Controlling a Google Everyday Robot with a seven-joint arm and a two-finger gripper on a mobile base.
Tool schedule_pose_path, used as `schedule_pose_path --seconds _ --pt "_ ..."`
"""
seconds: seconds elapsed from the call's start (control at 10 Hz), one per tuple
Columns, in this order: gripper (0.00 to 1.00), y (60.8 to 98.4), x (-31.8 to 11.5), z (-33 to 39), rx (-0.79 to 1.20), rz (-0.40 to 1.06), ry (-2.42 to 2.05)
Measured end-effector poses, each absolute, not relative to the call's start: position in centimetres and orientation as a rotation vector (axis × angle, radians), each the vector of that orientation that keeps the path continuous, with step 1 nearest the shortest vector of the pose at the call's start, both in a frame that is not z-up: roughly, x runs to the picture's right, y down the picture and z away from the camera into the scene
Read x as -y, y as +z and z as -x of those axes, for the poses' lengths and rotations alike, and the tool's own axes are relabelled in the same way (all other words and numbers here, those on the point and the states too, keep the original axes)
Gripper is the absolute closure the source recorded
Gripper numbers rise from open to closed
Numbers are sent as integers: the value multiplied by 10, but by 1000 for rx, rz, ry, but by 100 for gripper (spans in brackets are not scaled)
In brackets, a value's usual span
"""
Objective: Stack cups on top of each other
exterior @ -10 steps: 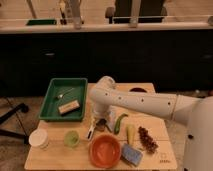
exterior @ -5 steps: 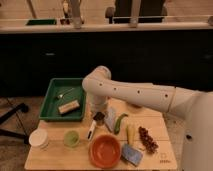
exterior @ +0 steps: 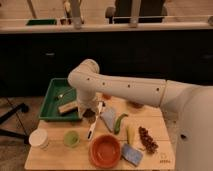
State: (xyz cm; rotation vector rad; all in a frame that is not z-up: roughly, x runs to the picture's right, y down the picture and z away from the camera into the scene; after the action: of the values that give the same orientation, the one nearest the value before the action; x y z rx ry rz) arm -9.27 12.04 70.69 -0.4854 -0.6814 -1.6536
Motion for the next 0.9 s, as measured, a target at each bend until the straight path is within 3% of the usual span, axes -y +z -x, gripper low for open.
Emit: schedule_pose_path --seconds 0.9 --pt "100 654 -157 183 730 408 -1763"
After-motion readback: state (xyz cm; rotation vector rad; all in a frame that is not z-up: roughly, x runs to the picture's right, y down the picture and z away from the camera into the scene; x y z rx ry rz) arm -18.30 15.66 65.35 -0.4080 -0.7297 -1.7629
